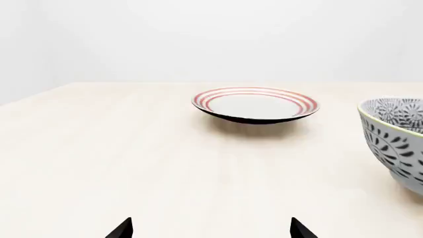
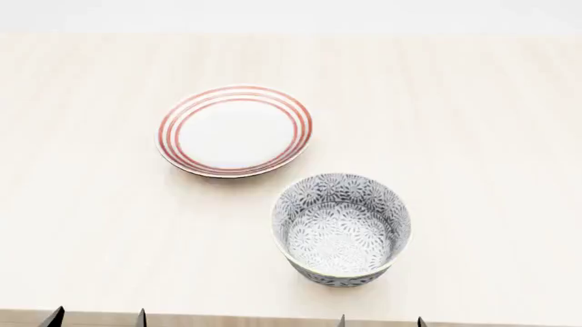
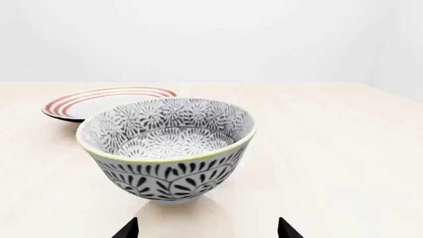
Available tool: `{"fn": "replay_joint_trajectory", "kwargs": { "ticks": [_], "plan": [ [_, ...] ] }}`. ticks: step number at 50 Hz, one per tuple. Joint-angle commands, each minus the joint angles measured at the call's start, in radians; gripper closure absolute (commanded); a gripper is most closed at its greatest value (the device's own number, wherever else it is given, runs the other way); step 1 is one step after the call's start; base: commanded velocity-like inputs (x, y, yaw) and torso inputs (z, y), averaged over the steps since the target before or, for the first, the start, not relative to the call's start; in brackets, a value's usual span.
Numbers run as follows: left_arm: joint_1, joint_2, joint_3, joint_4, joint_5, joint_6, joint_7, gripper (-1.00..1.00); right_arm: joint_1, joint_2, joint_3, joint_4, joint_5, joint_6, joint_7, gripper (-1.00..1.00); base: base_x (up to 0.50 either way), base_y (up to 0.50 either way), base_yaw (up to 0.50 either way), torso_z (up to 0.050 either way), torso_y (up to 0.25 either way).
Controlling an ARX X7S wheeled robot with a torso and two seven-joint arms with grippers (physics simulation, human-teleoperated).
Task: Put the bowl on the plate.
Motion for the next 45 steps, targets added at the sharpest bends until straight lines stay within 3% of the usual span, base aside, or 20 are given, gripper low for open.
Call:
{"fn": "replay_joint_trajectory", "kwargs": {
  "ticks": [1,21,22,23,39,45],
  "plan": [
    [-0.001,-0.016,0.018,-0.003,-0.017,0.000,-0.018,-1.00,0.002,0.016,-0.021,0.005,0.010,0.001,0.022,-1.00,0.00,0.00,0.00,0.000,0.000],
    [0.007,-0.064,0.084,0.016,-0.049,-0.006,-0.060,-1.00,0.002,0.058,-0.072,0.001,0.054,0.002,0.074,-1.00,0.00,0.00,0.00,0.000,0.000],
    [0.016,-0.017,-0.001,0.156,-0.068,-0.167,-0.004,-1.00,-0.014,0.018,-0.020,-0.087,0.013,0.022,0.007,-1.00,0.00,0.00,0.00,0.000,0.000],
    [0.010,-0.026,0.041,0.027,-0.007,-0.020,-0.019,-1.00,-0.001,0.017,-0.023,-0.001,0.013,0.005,0.026,-1.00,0.00,0.00,0.00,0.000,0.000],
    [0.005,-0.061,0.078,0.035,-0.035,-0.018,-0.065,-1.00,-0.001,0.057,-0.067,-0.016,0.056,0.012,0.071,-1.00,0.00,0.00,0.00,0.000,0.000],
    [0.006,-0.092,0.037,0.287,0.028,0.040,-0.144,-1.00,0.013,0.067,-0.028,-0.191,0.102,0.030,0.107,-1.00,0.00,0.00,0.00,0.000,0.000]
  ]
}}
